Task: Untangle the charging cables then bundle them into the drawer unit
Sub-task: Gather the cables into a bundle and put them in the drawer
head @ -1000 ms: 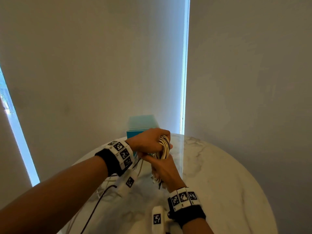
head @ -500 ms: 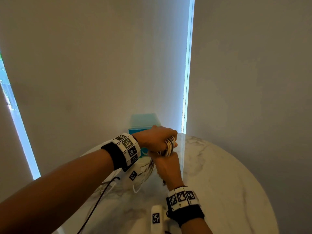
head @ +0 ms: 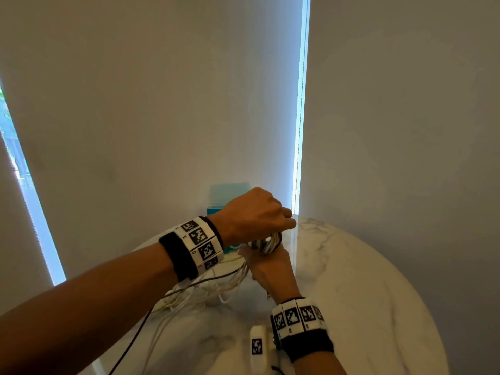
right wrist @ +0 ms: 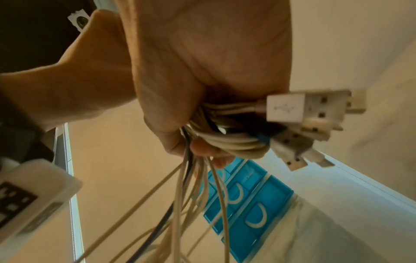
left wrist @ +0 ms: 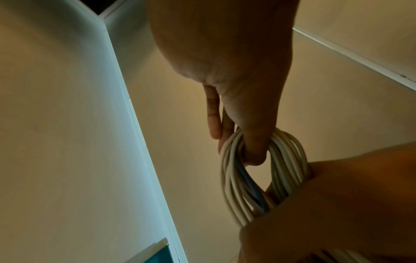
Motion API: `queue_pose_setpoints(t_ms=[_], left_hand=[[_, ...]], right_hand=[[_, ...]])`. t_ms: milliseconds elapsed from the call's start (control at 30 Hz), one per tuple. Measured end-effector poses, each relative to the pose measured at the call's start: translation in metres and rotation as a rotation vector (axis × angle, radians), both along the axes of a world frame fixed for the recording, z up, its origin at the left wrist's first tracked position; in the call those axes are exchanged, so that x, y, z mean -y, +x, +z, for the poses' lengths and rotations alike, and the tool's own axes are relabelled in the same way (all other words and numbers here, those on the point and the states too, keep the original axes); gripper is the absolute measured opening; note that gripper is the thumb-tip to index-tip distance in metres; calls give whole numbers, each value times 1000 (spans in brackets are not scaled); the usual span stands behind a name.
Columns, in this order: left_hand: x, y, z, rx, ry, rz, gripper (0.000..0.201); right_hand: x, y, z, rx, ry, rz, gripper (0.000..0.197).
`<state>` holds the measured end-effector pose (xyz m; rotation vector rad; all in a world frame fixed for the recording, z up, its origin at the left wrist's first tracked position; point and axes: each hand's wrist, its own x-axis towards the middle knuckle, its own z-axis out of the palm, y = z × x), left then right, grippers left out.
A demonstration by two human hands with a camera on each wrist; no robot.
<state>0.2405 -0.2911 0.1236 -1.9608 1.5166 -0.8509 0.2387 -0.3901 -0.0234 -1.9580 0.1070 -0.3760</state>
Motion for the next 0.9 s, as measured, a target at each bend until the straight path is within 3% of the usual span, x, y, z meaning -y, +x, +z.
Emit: queue_pose_setpoints(t_ms=[133, 433, 500, 567, 633, 700, 800, 900], left_hand=[[1, -11, -1, 106, 149, -23, 27], [2, -11, 1, 164, 121, -154, 51], [4, -10, 0, 161, 111, -188, 54], [5, -8, -1, 167, 85, -212, 55], [5, -7, -2, 153, 42, -237, 54], [7, -6, -5, 73, -43, -264, 50], [3, 0, -13, -214, -330, -224, 36], [-5, 9, -31, -726, -579, 45, 63]], right_hand=[[-11, 2, 0, -68, -6, 40, 38], [-1, -2, 1, 3, -223, -34, 12], [3, 1, -1, 20, -67, -28, 9], [1, -4, -1, 6, -67, -45, 16], [-1, -9, 2, 41, -28, -82, 7], [-3, -11, 2, 34, 139, -103, 6], [0, -10, 4, 58, 363, -171, 19], [9, -12, 3, 198, 445, -207, 23]])
